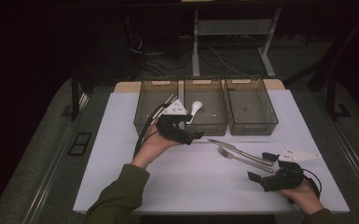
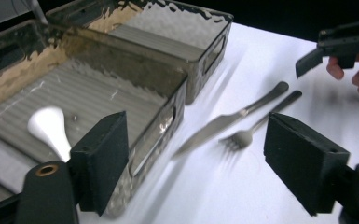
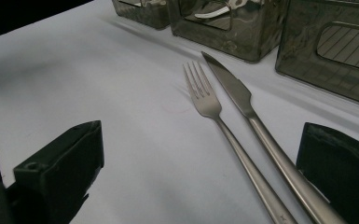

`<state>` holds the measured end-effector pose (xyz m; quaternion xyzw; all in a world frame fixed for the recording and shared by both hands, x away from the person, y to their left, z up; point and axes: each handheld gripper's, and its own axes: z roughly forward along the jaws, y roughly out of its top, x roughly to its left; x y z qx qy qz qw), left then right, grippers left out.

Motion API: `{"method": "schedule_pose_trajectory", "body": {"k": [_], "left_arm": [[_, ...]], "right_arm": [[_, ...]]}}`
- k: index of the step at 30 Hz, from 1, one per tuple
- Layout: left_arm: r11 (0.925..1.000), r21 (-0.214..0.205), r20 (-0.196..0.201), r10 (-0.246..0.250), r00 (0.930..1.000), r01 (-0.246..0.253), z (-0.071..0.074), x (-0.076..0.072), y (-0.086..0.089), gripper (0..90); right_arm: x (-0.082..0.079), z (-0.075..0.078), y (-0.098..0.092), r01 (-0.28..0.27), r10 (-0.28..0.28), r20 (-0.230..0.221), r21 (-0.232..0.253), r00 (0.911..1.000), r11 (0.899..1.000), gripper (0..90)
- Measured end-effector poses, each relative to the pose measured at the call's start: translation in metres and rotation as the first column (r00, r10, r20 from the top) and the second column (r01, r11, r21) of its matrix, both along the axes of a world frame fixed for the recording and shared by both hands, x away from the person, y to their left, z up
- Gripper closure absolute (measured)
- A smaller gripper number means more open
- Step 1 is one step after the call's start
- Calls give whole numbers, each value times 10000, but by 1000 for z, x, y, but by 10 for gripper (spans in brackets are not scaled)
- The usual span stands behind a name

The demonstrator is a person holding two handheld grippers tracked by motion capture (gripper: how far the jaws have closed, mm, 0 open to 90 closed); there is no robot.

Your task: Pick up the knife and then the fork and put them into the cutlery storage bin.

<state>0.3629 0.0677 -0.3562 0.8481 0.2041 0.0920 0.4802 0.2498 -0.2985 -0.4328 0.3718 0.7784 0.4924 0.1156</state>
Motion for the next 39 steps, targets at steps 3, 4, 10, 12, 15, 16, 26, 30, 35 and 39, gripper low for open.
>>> {"method": "schedule_pose_trajectory", "body": {"k": [3,4,10,12,15,16,26,30,35,39], "left_arm": [[9998,-85,-58,178,9998,-178,-6,-7,10,189],[9996,-100,-144,251,9996,-253,-8,-11,14,187],[9980,-310,-198,541,9983,-547,-22,-27,38,164],[9968,-407,-255,673,9974,-683,-27,-33,45,154],[9957,-400,-322,826,9961,-839,-34,-41,56,142],[9955,-378,-311,861,9958,-873,-36,-43,60,139],[9923,-509,-218,1118,9935,-1128,-49,-66,83,78],[9916,-535,-202,1170,9929,-1180,-55,-74,87,53],[9902,-584,-200,1258,9918,-1268,-61,-83,93,26],[9916,-540,-350,1157,9927,-1175,-67,-87,93,0]], "right_arm": [[0,0,0,3,-3,-48,-7,10000,10000,8],[1,0,-1,-13,13,71,-44,10000,10000,8],[1,0,-1,56,-56,-55,16,10000,10000,8],[1,0,0,29,-29,-41,3,10000,10000,8],[1,-1,0,1,-1,-91,-28,10000,10000,8],[1,-1,0,49,-49,-94,-3,9999,10000,8],[1,-1,-1,71,-71,-99,-35,9999,10000,8],[0,-1,-1,27,-27,-81,-47,10000,10000,8],[0,-1,-2,26,-26,-120,-52,9999,10000,8],[0,0,-2,-119,114,-227,-185,9997,9998,8]]}}
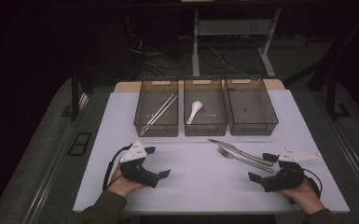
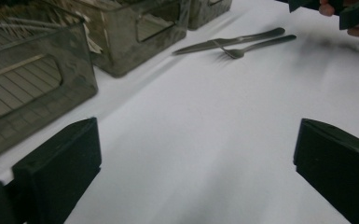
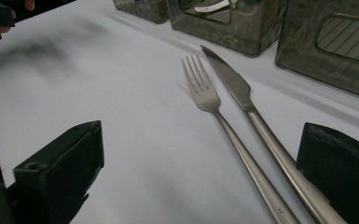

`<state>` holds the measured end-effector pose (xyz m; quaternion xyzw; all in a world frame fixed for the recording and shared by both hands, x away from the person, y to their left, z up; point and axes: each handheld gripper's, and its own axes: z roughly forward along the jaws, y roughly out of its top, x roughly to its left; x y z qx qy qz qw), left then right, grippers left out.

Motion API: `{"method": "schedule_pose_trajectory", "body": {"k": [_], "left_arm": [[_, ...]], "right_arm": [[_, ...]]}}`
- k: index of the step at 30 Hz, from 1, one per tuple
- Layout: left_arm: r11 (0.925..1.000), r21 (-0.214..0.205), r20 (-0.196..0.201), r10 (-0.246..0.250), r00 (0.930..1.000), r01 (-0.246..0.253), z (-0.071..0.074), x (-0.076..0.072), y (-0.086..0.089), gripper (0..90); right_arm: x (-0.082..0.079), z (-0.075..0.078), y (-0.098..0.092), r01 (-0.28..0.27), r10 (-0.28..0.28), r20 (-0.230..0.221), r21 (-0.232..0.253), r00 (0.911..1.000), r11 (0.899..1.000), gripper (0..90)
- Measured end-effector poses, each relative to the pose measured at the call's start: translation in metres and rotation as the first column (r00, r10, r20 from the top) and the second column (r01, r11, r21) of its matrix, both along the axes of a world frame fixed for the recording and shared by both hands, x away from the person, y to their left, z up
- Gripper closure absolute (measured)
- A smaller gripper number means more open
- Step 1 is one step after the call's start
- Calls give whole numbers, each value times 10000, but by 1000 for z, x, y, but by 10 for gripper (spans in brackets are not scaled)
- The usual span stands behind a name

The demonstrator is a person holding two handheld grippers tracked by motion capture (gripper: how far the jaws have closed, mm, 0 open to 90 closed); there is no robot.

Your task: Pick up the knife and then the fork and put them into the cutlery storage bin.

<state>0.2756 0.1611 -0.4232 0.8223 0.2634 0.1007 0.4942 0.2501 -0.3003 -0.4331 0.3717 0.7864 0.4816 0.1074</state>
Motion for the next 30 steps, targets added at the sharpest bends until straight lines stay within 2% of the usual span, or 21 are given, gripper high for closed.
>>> {"method": "schedule_pose_trajectory", "body": {"k": [3,4,7,10,19,30], "left_arm": [[9999,93,-221,-67,9997,69,-3,-1,-3,0],[9999,102,-239,-66,9997,69,-3,-1,-4,0],[9997,133,-171,-184,9997,186,-3,-1,-4,0],[9998,129,-226,-168,9996,171,-3,0,-4,0],[9995,165,-270,-253,9993,257,-4,1,-4,0],[9993,155,-332,-330,9989,335,-4,0,-5,0]], "right_arm": [[0,2,-1,-83,82,-126,-50,9999,10000,12],[0,3,-2,-62,61,-119,-109,9999,9999,45],[0,6,-4,-30,26,-148,-254,9999,9997,73],[2,9,-8,19,-27,-205,-362,9998,9993,141],[12,13,-9,64,-101,-459,-800,9989,9968,231],[27,17,-6,-423,337,-762,-1145,9965,9925,355]]}}
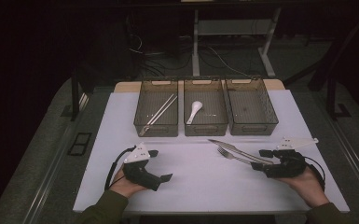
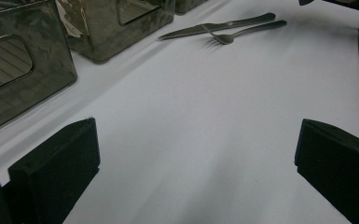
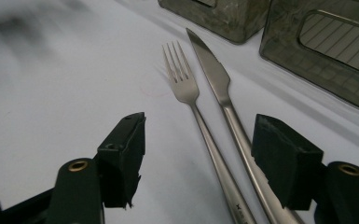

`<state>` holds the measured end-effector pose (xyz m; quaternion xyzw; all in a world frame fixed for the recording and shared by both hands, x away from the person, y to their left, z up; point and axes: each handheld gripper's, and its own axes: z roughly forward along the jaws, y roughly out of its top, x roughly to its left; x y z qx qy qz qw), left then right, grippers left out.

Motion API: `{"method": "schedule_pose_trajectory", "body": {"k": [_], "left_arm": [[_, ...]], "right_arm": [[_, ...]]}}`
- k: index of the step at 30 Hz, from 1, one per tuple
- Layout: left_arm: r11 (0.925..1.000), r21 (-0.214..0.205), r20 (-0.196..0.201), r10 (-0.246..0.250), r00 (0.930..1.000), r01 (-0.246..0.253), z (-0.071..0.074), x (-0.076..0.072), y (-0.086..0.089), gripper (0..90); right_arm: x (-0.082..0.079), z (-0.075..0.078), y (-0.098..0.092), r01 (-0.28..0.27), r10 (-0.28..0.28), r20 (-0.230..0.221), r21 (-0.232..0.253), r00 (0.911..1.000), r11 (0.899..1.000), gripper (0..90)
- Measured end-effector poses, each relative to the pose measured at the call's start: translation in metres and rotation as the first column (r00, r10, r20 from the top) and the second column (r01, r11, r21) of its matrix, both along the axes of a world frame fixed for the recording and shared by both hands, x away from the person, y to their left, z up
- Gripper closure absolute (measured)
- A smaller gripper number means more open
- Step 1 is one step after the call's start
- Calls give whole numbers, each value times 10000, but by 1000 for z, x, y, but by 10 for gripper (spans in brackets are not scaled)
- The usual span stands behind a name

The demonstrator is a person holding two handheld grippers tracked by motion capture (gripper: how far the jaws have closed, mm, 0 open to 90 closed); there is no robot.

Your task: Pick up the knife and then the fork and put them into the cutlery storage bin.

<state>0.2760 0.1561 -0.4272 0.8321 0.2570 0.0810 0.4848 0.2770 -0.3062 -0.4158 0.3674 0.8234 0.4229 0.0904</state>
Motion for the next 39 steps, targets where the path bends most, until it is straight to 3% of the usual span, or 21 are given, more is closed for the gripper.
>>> {"method": "schedule_pose_trajectory", "body": {"k": [4,10,23,32,39], "left_arm": [[10000,14,-6,-50,10000,50,0,0,0,0],[10000,9,-24,-83,10000,83,0,0,-1,0],[9999,106,-83,-127,9999,127,-1,0,-2,0],[9999,35,-102,-144,9998,144,-1,0,-3,0],[9997,39,-82,-237,9997,237,0,0,-3,0]], "right_arm": [[6,1,3,-160,159,-203,-96,9997,9998,382],[16,3,10,-556,535,-333,-656,9980,9963,461],[35,2,21,-1035,940,-884,-1091,9916,9886,544],[45,5,34,-1492,1332,-1072,-1579,9853,9761,604],[53,6,48,-1932,1668,-1317,-2228,9772,9555,643]]}}
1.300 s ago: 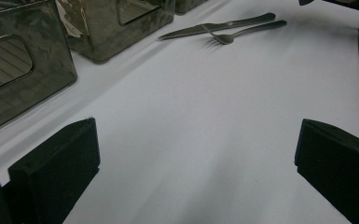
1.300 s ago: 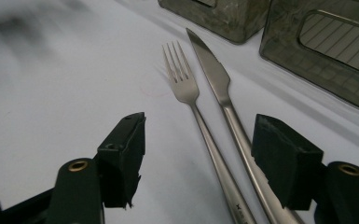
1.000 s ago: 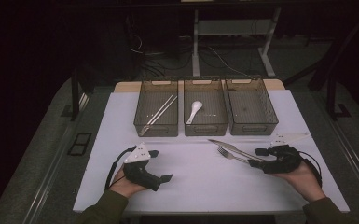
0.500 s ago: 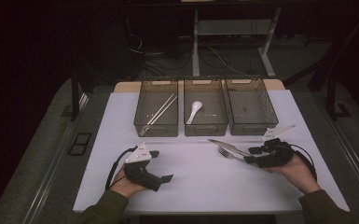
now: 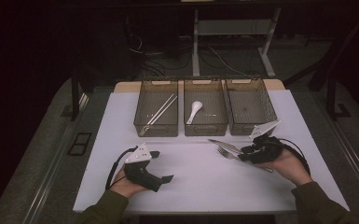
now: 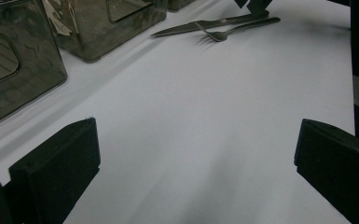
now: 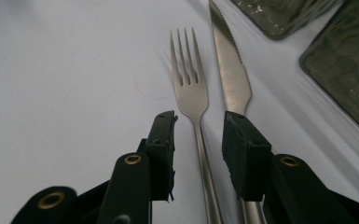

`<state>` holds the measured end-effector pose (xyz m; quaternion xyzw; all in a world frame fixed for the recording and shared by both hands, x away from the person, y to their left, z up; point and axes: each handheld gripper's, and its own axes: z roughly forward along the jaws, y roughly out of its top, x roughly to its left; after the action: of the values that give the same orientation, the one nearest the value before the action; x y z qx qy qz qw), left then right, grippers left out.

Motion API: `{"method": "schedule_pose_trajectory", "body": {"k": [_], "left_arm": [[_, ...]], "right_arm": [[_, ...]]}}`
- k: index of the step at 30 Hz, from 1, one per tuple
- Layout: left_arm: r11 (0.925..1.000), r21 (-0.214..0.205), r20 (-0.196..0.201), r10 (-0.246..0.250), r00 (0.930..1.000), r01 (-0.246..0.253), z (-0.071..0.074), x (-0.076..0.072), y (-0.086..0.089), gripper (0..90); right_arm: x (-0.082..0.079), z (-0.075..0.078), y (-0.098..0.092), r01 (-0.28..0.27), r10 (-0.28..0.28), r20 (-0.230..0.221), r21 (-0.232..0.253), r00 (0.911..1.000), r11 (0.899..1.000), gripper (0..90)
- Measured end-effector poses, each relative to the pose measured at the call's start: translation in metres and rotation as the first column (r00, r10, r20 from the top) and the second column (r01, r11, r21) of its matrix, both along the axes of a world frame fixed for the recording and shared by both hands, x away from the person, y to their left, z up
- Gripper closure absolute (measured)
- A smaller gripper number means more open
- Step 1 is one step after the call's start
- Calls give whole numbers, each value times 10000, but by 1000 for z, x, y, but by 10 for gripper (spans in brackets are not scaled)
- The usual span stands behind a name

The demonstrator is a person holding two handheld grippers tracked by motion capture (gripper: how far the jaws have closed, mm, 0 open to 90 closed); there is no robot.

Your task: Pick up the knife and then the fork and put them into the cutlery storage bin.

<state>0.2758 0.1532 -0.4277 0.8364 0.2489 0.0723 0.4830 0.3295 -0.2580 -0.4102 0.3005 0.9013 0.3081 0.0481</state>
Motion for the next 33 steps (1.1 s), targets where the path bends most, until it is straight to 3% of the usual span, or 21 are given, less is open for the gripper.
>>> {"method": "schedule_pose_trajectory", "body": {"k": [6,11,18,23,25,30,31,33], "left_arm": [[9999,-95,-51,34,10000,-35,0,0,-1,0],[10000,-61,-22,-4,10000,4,0,0,0,0],[10000,-89,-74,-7,10000,6,-1,0,-1,0],[10000,-76,-65,-24,10000,23,-1,0,-1,0],[10000,-80,-81,-21,10000,21,-1,0,-1,0],[10000,-51,-76,-24,10000,24,-1,0,-1,0],[10000,-34,-65,-37,10000,37,-1,0,-1,0],[10000,-55,-77,-27,10000,26,-1,0,-1,0]], "right_arm": [[5,-2,14,-401,379,-304,-765,9988,9963,663],[9,-3,22,-796,747,-382,-1459,9965,9861,686],[16,-6,28,-1149,1039,-574,-2448,9929,9627,716],[18,-6,31,-1341,1183,-737,-2738,9902,9524,744],[19,-8,32,-1475,1323,-704,-3018,9887,9419,756],[19,-10,36,-1615,1358,-986,-3372,9858,9275,787],[20,-11,36,-1686,1457,-905,-3544,9852,9198,791],[19,-11,37,-1715,1454,-1001,-3483,9843,9216,808]]}}
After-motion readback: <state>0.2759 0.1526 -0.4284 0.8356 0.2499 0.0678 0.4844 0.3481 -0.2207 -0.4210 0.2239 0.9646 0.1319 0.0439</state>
